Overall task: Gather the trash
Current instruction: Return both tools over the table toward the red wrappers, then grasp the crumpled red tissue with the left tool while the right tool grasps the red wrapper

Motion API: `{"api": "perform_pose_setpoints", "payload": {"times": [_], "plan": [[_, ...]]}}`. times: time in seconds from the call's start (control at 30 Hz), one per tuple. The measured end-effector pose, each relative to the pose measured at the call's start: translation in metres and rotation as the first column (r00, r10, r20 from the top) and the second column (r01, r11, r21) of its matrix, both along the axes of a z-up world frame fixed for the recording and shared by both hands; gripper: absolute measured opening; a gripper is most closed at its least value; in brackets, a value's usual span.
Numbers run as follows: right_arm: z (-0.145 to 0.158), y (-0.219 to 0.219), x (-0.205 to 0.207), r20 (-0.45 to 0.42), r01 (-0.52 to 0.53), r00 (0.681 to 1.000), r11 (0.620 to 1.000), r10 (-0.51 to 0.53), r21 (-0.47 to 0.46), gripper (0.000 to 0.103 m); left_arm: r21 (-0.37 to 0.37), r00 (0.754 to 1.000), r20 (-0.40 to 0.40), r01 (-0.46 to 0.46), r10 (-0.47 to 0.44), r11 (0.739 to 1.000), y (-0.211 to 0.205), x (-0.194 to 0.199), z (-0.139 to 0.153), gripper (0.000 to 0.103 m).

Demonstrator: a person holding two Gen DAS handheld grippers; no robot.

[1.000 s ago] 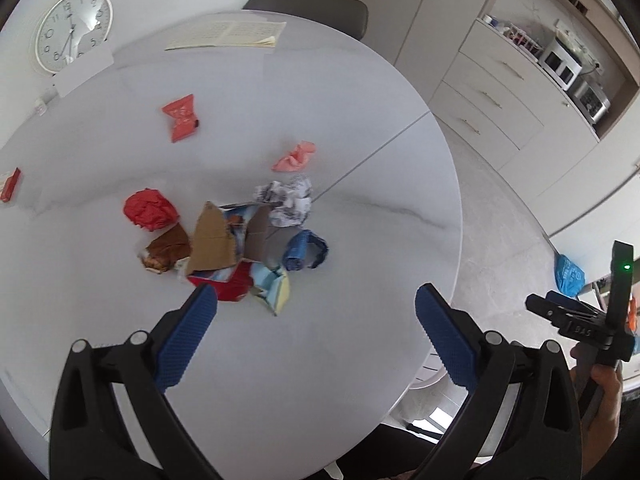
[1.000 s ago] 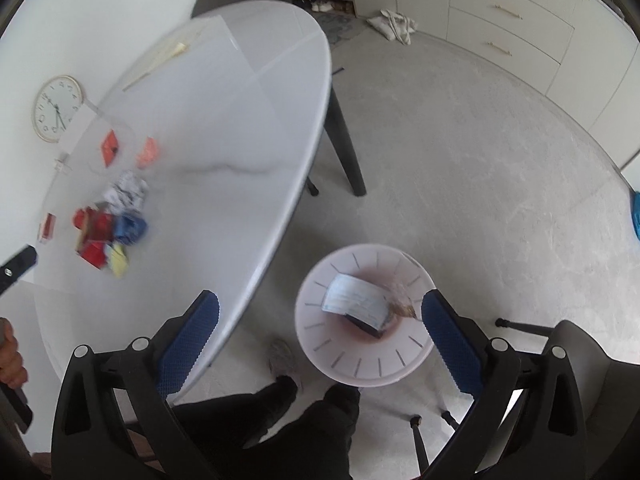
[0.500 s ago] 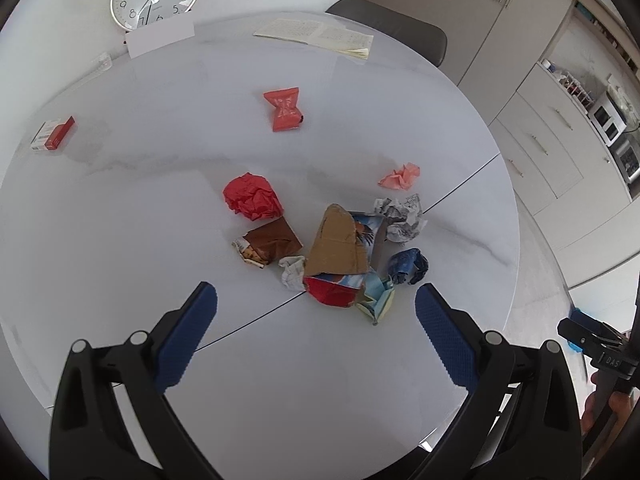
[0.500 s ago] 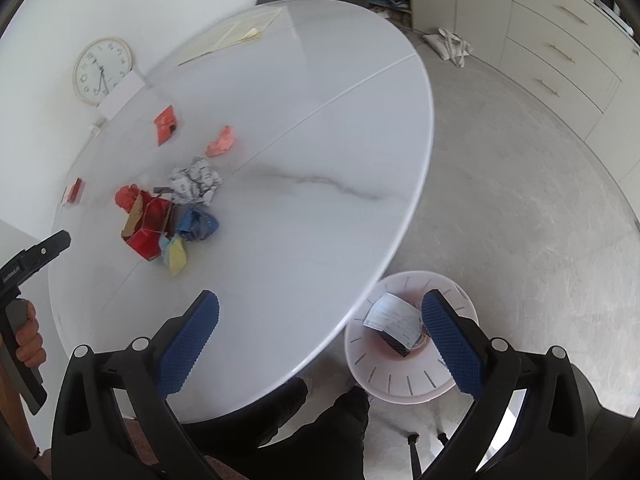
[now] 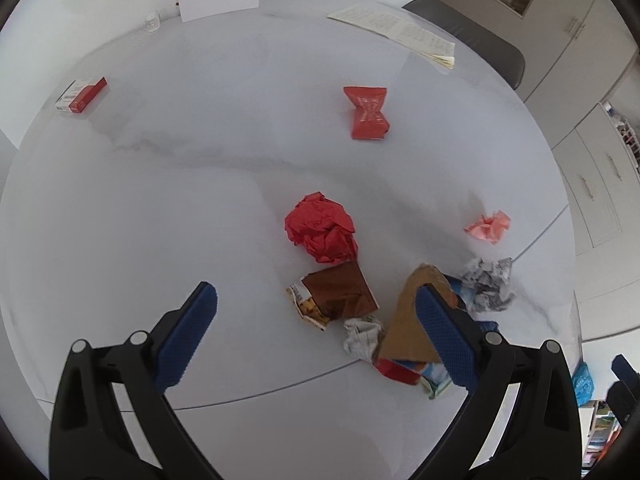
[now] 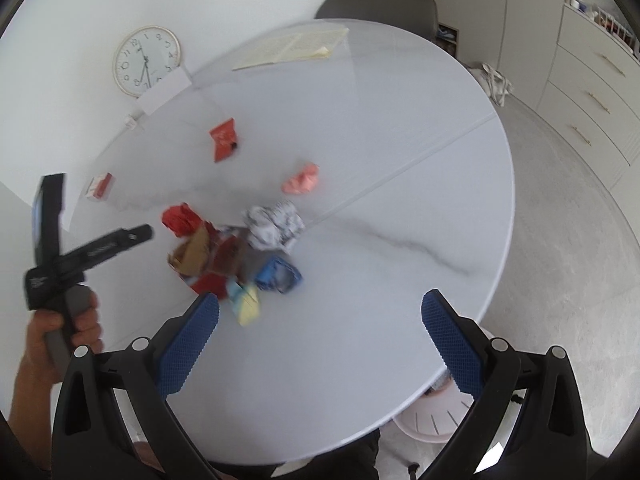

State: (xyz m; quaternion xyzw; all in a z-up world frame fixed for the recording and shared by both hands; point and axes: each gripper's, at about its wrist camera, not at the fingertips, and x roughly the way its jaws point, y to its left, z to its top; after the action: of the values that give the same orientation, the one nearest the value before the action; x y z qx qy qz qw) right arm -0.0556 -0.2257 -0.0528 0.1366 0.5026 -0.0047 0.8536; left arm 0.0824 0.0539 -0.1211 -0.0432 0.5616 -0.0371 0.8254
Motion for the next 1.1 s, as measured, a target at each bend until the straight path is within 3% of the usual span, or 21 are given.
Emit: {"api": "perform_pose_setpoints", "payload": {"times": [0.33, 0.43, 0.6, 0.67, 0.8, 0.97, 1.1], "plan": [[0.008, 0.024, 0.055, 0.020, -0.080, 0.997, 0.997, 0.080, -0.007, 0.101, 0.016, 0.988, -0.088, -0.123, 0.124, 0.992, -0.007, 0.051, -0.057, 0.093], [0.003, 0.026, 0.066, 0.005, -0.096, 0.995, 0.995, 0.096, -0.007, 0.101, 0.012, 0.985, -0.097, -0.144, 0.144, 0.990, -0.010, 0.058, -0.064, 0.085], [-0.002, 0.029, 0.078, -0.010, -0.125, 0.992, 0.992, 0.125, -0.004, 0.101, -0.006, 0.979, -0.127, -0.162, 0.160, 0.987, -0.010, 0.062, -0.073, 0.057], [-0.003, 0.031, 0.083, -0.014, -0.141, 0.990, 0.990, 0.141, -0.007, 0.101, 0.003, 0.982, -0.110, -0.151, 0.151, 0.988, -0.012, 0.061, -0.072, 0.047], [-0.004, 0.036, 0.091, -0.013, -0.168, 0.986, 0.986, 0.168, -0.002, 0.101, 0.027, 0.990, -0.100, -0.097, 0.099, 0.995, -0.019, 0.060, -0.071, 0.039], [-0.014, 0.047, 0.114, -0.024, -0.198, 0.980, 0.980, 0.198, 0.008, 0.101, 0.031, 0.994, -0.075, -0.075, 0.077, 0.997, -0.016, 0.059, -0.054, 0.038], [-0.023, 0.063, 0.148, -0.031, -0.230, 0.973, 0.973, 0.230, -0.002, 0.101, -0.028, 0.991, -0.086, -0.101, 0.098, 0.994, 0.000, 0.054, -0.029, 0.038]]}}
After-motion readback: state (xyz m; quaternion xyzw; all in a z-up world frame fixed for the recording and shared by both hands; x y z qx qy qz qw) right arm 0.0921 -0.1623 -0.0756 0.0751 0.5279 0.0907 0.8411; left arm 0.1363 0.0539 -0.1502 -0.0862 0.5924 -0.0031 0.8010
